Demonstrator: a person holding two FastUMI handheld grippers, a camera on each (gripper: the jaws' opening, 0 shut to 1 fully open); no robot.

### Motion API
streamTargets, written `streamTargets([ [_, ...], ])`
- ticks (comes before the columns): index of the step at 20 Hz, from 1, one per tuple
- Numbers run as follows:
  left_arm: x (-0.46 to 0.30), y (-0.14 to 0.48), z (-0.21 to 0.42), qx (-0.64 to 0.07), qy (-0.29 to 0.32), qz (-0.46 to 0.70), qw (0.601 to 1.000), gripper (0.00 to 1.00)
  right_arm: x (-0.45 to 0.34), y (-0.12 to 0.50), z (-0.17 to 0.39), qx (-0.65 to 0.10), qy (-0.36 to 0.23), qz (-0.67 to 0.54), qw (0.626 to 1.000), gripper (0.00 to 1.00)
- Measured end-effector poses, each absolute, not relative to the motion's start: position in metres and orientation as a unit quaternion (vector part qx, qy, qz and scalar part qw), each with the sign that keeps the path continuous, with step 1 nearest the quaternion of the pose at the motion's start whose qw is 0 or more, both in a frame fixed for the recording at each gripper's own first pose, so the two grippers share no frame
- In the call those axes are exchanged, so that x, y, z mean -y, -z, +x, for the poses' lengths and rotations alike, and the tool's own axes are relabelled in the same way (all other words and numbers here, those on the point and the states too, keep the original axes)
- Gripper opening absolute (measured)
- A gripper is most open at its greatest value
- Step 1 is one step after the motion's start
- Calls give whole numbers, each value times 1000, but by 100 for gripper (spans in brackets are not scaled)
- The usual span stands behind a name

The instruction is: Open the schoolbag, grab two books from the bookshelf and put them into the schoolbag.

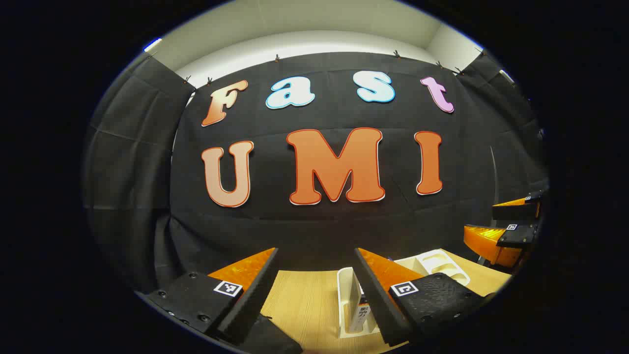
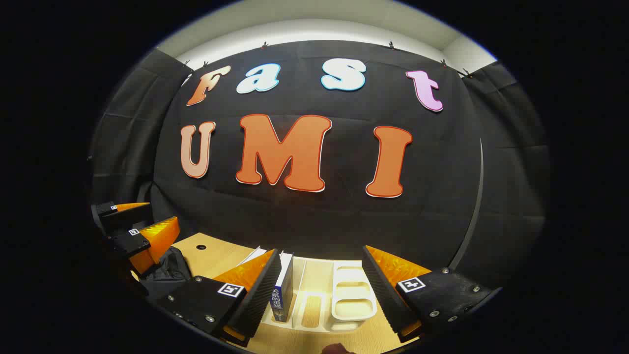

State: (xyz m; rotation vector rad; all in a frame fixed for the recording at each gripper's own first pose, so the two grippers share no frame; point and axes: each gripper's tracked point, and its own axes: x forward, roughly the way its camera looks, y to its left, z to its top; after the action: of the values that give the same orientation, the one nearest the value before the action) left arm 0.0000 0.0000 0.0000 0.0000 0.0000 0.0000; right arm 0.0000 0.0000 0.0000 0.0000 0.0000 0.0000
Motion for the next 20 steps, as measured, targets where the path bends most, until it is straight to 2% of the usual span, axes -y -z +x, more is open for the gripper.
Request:
streamTargets([
  [19,2,3,-4,-6,-1,20,1000,94,-3,4,-7,3,-3,-6,1000,97],
  [20,1,2,-4,-6,-2,20,1000,96,-3,4,-7,3,-3,-6,1000,97],
])
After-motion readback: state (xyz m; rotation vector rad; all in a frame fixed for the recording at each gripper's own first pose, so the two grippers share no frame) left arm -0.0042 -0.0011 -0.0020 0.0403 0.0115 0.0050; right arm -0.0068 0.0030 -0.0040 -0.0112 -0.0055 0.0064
